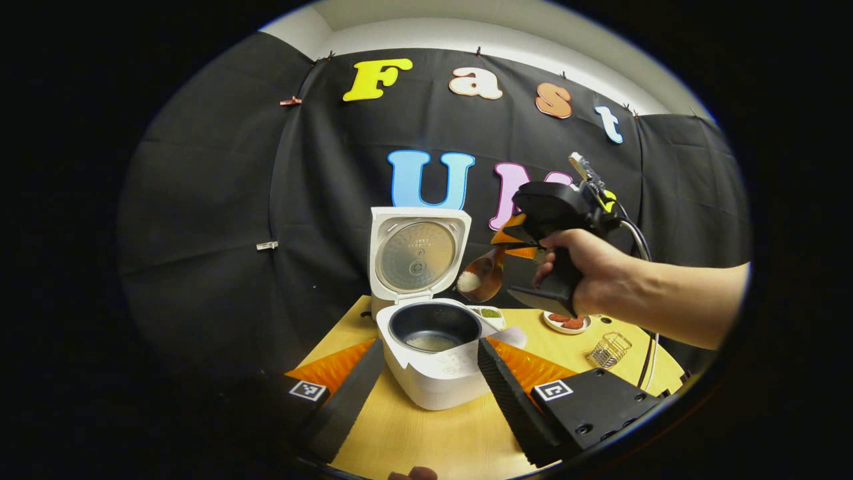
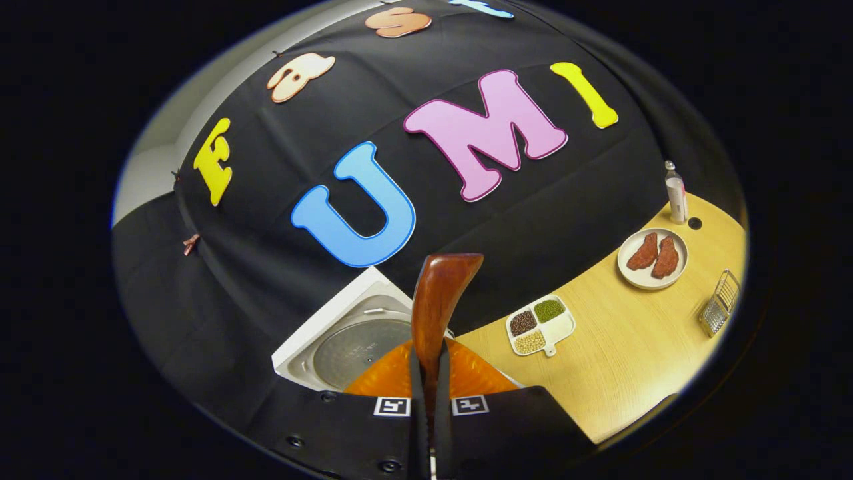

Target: Close the left gripper, press the button to open the rice cooker; take a wooden spoon from the chopstick holder with the right hand, scoop a spoonful of rice and pour it into the rice cooker, then put the wooden spoon back into the chopstick holder.

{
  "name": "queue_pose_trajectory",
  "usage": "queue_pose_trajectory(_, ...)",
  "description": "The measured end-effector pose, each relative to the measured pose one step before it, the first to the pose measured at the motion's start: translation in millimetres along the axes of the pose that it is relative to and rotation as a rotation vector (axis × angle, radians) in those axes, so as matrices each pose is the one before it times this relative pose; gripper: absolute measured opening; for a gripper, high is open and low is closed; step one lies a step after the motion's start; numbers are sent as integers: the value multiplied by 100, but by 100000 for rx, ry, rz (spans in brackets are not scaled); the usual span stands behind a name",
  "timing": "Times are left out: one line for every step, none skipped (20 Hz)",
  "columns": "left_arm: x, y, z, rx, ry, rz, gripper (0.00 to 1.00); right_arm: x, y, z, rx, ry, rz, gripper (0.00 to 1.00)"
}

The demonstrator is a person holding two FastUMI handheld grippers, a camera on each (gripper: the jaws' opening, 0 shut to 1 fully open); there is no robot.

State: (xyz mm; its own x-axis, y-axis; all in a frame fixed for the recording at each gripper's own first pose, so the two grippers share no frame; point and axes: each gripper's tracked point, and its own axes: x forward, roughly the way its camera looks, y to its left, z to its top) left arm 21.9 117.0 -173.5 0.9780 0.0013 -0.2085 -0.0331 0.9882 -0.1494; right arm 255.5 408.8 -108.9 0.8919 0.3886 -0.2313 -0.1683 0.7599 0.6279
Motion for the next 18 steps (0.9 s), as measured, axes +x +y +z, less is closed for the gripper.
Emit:
queue_pose_trajectory(72,22,-185,-448,343,-120,97,670,156,-283,-3144,-284,-160,8)
queue_pose_trajectory(-49,-16,-333,-345,306,13,97,594,80,-249,-3576,-537,-414,8)
queue_pose_trajectory(25,67,-260,-380,409,59,97,477,75,-323,-3363,-299,-564,8)
queue_pose_trajectory(-69,44,-315,-483,423,-14,97,394,134,-311,-2640,11,-273,8)
queue_pose_trajectory(-11,80,-168,-470,309,-21,97,361,287,-323,-2044,197,79,8)
queue_pose_trajectory(35,118,-200,-459,502,32,97,241,286,-278,-1998,267,367,8)
queue_pose_trajectory(47,105,-200,-363,368,-5,97,275,256,-186,-2179,-22,575,8)
queue_pose_trajectory(16,89,-249,-257,337,202,97,96,345,-189,-2561,102,850,8)
queue_pose_trajectory(35,167,-75,-228,165,354,97,144,381,-112,-2071,-450,1057,8)
queue_pose_trajectory(-45,171,-67,-364,-1,289,97,57,405,-52,-1905,-211,1052,8)
queue_pose_trajectory(-50,174,-17,-464,23,172,97,-24,324,-177,-2441,-168,688,8)
queue_pose_trajectory(-37,60,-161,-403,96,143,97,7,193,-153,-3093,-94,453,8)
queue_pose_trajectory(-96,91,87,-434,-211,57,95,-45,287,-149,-3051,-251,545,8)
queue_pose_trajectory(-7,118,-95,-409,-215,285,95,19,327,-26,-2810,-733,928,8)
queue_pose_trajectory(-93,202,76,-360,-135,459,95,65,293,-76,-2778,-541,769,8)
queue_pose_trajectory(-37,145,-64,-291,-61,357,95,37,207,-168,-2711,-69,659,8)
queue_pose_trajectory(-55,194,-33,-202,-176,444,95,48,171,-175,-2516,-91,616,8)
queue_pose_trajectory(-83,105,59,-128,-114,376,95,69,279,-139,-2771,-116,759,8)
